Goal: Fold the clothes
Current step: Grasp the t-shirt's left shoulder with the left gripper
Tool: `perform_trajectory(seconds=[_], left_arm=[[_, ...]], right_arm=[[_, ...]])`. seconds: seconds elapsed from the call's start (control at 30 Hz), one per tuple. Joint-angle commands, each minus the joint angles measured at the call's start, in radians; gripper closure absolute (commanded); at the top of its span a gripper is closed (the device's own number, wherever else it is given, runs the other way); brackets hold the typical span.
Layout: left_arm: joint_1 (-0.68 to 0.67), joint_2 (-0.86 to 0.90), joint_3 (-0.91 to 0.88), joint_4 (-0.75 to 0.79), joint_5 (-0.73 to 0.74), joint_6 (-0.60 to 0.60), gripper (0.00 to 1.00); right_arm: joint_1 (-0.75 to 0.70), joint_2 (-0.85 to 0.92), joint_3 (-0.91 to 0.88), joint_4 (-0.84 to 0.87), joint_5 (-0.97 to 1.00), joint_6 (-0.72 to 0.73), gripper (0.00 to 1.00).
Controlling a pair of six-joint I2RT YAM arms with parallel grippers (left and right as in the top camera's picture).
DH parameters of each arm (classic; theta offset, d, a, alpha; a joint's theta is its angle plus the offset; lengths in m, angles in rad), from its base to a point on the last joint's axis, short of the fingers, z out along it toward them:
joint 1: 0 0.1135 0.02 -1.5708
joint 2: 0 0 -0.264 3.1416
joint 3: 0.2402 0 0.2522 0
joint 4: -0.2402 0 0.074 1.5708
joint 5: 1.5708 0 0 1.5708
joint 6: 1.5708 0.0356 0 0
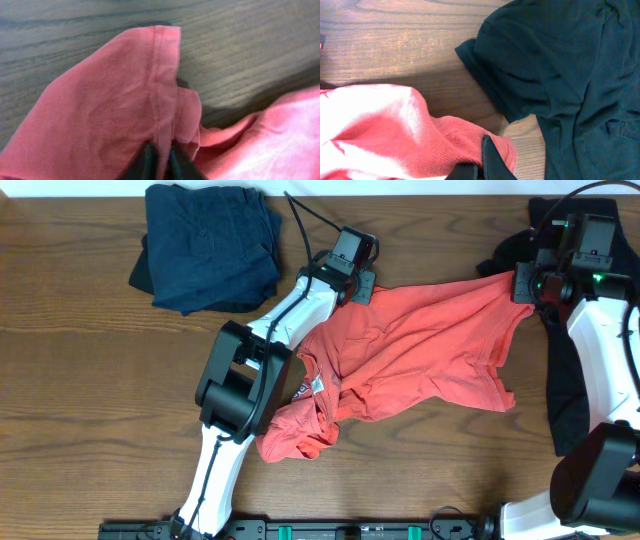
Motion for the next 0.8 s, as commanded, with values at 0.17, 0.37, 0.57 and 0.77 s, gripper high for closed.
perform_trajectory(seconds=[0.17, 0.37, 0.57, 0.77], left_arm=[[0.008, -0.137, 0.028, -0.050, -0.254, -0.001, 0.94], [0.061, -0.374, 0.029, -0.119, -0.359, 0.003, 0.94], [0.109, -0.576, 0.029, -0.150, -0.359, 0.001, 0.94], [0.117, -0.698, 0.029, -0.225, -0.359, 0.002, 0.94]], right_arm=[[0.000, -0.004, 0.008, 0.021, -0.003, 0.016, 0.99], [0.000, -0.005, 0.009, 0.043, -0.005, 0.016, 0.99], [0.000, -0.044, 0.046, 0.019, -0.018, 0.015, 0.99], [-0.002, -0.143, 0.144, -0.061, -0.050, -0.013, 0.99]])
